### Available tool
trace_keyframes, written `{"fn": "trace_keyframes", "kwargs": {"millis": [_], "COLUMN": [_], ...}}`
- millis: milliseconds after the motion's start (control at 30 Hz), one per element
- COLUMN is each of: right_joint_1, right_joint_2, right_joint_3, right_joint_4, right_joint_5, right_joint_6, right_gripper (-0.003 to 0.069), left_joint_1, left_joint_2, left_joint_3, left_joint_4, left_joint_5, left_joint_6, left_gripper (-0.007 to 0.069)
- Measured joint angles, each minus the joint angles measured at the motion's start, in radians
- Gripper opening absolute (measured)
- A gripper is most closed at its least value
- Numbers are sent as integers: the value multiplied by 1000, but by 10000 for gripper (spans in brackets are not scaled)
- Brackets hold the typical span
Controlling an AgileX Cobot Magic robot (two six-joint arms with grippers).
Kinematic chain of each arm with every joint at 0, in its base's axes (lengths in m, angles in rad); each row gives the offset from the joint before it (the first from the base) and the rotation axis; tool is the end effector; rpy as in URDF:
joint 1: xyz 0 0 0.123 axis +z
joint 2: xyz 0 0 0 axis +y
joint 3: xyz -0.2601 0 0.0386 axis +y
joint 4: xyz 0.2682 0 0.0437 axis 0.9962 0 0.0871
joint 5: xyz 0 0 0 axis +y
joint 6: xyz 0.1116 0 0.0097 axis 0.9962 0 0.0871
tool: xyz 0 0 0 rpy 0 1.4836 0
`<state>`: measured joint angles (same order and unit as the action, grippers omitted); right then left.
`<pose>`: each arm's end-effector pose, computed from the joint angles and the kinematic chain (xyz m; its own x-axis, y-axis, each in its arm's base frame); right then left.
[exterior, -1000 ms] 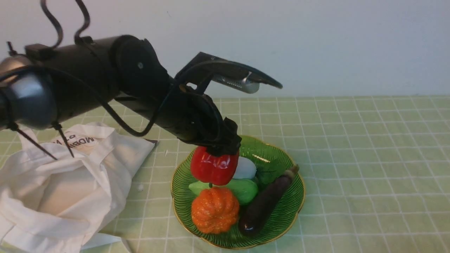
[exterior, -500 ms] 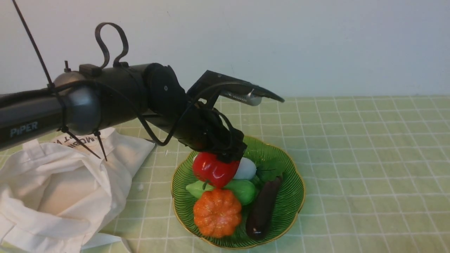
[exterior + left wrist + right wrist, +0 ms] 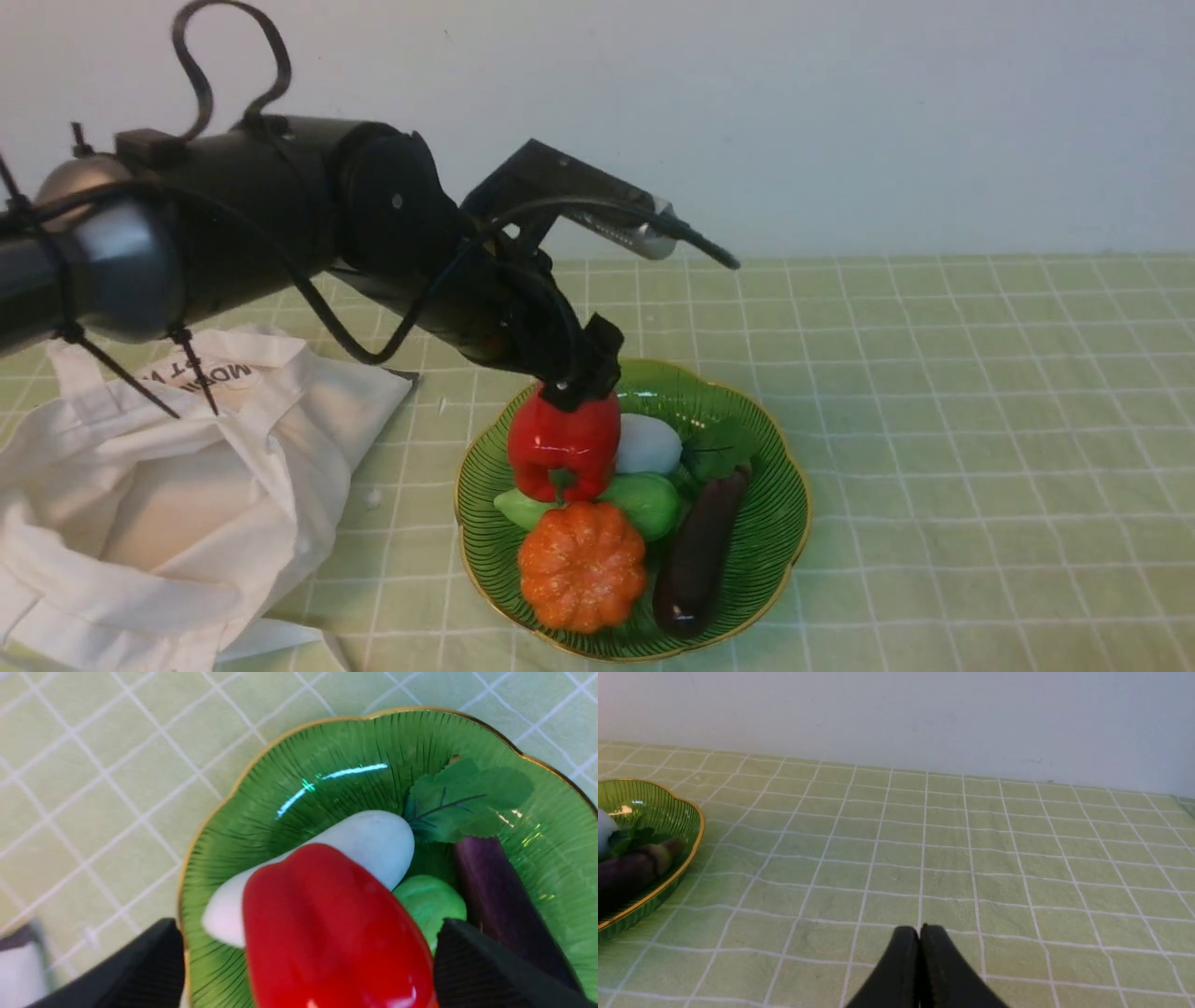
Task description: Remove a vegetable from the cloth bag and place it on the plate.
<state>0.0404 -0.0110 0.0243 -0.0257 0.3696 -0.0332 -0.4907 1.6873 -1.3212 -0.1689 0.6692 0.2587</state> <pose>0.1153 0.0036 0.1662 -0.2888 -0.0689 -0.9549 -0.0481 0.9972 -0.0574 0.3475 -0.1989 0.2316 -0.6417 0.4842 -0.5948 0.6081 0.7938 -0.0098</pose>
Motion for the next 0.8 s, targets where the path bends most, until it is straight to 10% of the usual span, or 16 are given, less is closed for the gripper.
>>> {"fn": "trace_keyframes", "kwargs": {"millis": [200, 367, 800], "right_joint_1": [0, 0, 0], "right_joint_2": [0, 0, 0], "right_joint_3": [0, 0, 0], "right_joint_4": [0, 0, 0], "right_joint_5": [0, 0, 0], "right_joint_6": [0, 0, 0], "right_gripper": [-15, -15, -15], "left_joint_1": [0, 0, 0], "left_joint_2": [-108, -304, -963], "left_joint_3": [-58, -75, 359], "left_joint_4": [131, 280, 308], "left_joint_5": [165, 293, 101], "left_joint_6": [-134, -276, -437], "left_gripper": [458, 57, -5]}}
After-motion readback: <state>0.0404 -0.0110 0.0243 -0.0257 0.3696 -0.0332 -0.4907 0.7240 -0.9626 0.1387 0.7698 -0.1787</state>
